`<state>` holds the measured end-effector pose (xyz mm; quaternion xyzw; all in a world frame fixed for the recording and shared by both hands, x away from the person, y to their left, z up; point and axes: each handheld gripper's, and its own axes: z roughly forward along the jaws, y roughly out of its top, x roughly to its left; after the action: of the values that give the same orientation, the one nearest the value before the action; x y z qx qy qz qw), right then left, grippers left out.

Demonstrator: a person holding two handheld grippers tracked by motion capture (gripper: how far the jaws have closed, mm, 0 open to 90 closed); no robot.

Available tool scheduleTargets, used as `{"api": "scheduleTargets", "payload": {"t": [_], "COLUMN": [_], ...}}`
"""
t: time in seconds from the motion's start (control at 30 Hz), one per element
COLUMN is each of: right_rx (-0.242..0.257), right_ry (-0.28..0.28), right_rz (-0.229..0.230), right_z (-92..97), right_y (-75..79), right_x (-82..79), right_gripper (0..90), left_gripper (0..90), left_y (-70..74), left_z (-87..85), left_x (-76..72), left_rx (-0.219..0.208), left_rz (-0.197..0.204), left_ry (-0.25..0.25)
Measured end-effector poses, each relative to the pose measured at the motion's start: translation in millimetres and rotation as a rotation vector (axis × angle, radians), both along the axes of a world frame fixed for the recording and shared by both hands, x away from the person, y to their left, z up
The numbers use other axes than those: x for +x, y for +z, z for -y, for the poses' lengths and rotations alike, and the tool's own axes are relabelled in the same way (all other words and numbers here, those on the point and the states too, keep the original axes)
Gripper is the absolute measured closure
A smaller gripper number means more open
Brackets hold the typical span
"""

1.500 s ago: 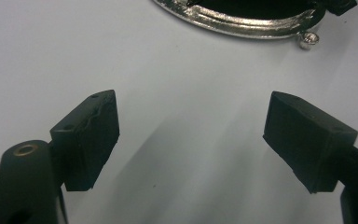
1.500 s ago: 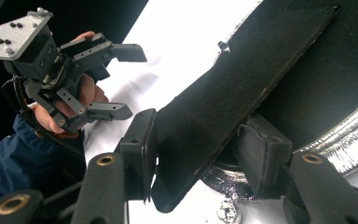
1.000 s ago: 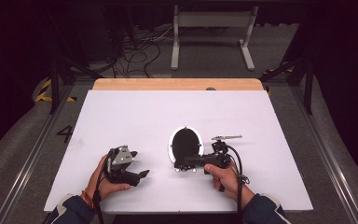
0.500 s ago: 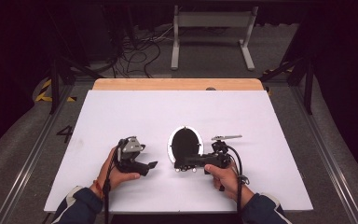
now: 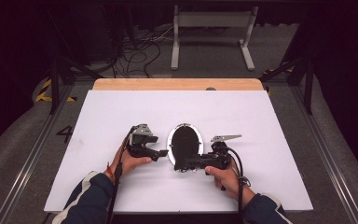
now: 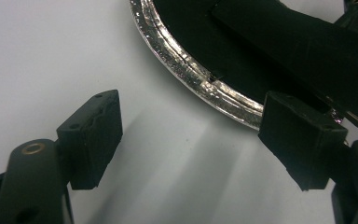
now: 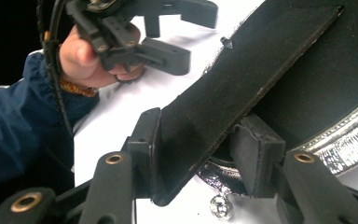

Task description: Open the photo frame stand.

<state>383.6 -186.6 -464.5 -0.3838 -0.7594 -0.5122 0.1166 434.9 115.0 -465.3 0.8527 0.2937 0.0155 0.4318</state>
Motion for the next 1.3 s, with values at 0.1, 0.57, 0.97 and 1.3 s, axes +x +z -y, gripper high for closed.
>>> {"api": "scheduleTargets", "payload": {"t": [0.1, 0.57, 0.97, 1.3], "right_rx": [-0.011, -0.031, -0.03, -0.046], "right_ry": [0.017, 0.066, 0.075, 0.08], "right_rz": [0.028, 0.14, 0.143, 0.155], "right_z": [-0.1, -0.9, 3.2, 3.2], "right_y": [0.7, 3.2, 2.5, 4.4], "right_x": [-1.2, -5.6, -6.9, -9.9], "right_gripper": [56.0, 56.4, 60.9, 66.9], "left_gripper": [21.4, 28.4, 42.4, 56.0], "left_y": [-1.1, -1.0, 3.8, 6.2], "left_z": [2.9, 9.0, 3.0, 9.5], "left_x": [5.2, 9.6, 7.6, -1.7], "left_rx": [-0.012, -0.168, -0.259, -0.238], "left_rz": [-0.016, -0.128, -0.138, -0.104], "left_ry": [-0.001, -0.05, -0.113, -0.161]}}
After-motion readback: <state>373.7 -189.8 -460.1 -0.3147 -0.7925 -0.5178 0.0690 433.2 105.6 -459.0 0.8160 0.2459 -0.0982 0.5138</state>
